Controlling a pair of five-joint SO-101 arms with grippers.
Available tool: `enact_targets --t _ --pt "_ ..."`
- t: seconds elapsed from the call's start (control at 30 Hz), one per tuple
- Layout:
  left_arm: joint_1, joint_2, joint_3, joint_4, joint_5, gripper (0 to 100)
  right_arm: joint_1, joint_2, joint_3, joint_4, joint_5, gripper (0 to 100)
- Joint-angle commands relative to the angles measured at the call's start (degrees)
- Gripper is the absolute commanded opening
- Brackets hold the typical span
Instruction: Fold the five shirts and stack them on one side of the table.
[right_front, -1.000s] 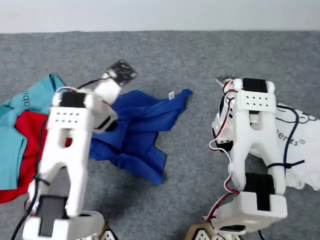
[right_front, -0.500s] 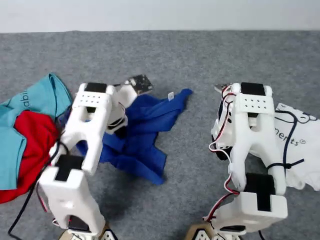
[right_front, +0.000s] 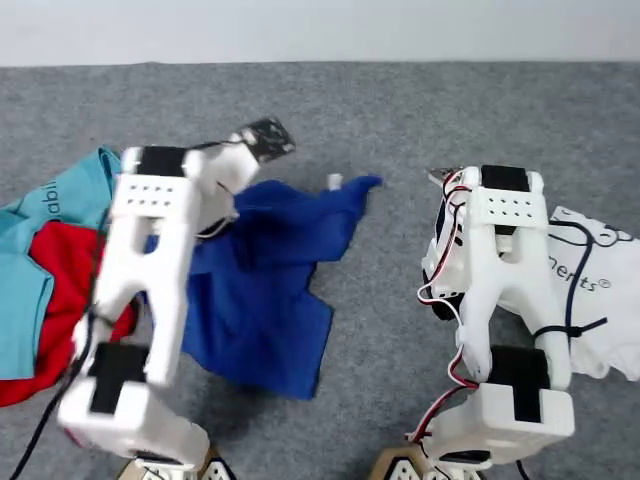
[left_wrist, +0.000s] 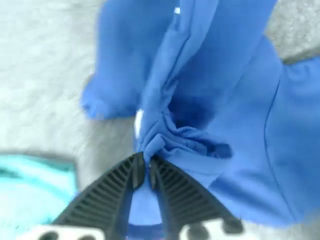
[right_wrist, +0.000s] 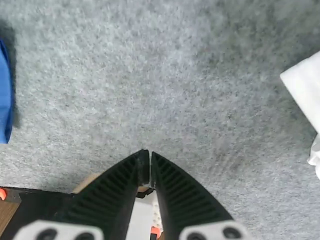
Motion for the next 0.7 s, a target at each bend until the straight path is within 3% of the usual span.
enact_targets --t 0.0,0.27,0.47,0.67 --pt "-3.4 -10.7 -1.8 5.0 -0.1 0 -0.7 -3.3 -2.4 2.2 -0.6 0.9" --pt "-9.5 -20.7 3.9 13.6 -0.3 0 -6.0 -2.8 -11.7 2.1 1.6 0.9" --pt "-10.5 -27.9 20.2 13.6 -1.3 0 -14.6 -2.7 -15.7 -0.2 4.6 0.9" --pt "-10.4 -39.0 38.9 13.4 -4.7 0 -15.5 -2.5 -16.2 -10.3 4.6 0.9"
